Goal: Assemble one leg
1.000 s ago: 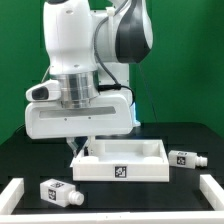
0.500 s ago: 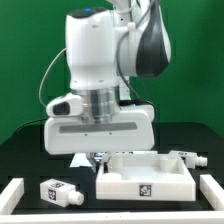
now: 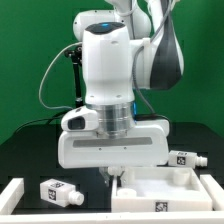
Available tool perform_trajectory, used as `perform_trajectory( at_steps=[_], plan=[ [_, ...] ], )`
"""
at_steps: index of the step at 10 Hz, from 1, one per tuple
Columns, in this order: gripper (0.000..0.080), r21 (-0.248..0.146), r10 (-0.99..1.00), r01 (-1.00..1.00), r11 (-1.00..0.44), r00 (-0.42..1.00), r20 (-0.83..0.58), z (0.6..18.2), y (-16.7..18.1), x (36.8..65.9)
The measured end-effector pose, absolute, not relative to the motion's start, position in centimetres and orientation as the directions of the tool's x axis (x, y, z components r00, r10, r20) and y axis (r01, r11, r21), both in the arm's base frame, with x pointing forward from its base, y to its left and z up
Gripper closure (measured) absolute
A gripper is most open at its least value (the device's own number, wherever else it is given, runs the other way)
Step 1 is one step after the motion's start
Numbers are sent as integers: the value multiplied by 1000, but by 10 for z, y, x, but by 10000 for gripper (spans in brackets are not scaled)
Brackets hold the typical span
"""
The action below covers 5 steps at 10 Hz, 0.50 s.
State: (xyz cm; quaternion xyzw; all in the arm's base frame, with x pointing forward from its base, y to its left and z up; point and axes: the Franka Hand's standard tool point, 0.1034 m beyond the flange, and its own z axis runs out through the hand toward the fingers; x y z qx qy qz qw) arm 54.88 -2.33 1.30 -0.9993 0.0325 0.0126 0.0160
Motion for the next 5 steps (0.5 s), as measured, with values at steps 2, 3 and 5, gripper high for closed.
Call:
perform_trajectory(
  at_steps=[2,3,5],
  plan=[
    [744,-22,-55,-55,-998,998,-11,13,-20,558],
    [744,-22,-50,-51,-998,999,-11,13,-21,558],
    [744,-22,-52,-52,-998,999,-12,13,-21,558]
  ],
)
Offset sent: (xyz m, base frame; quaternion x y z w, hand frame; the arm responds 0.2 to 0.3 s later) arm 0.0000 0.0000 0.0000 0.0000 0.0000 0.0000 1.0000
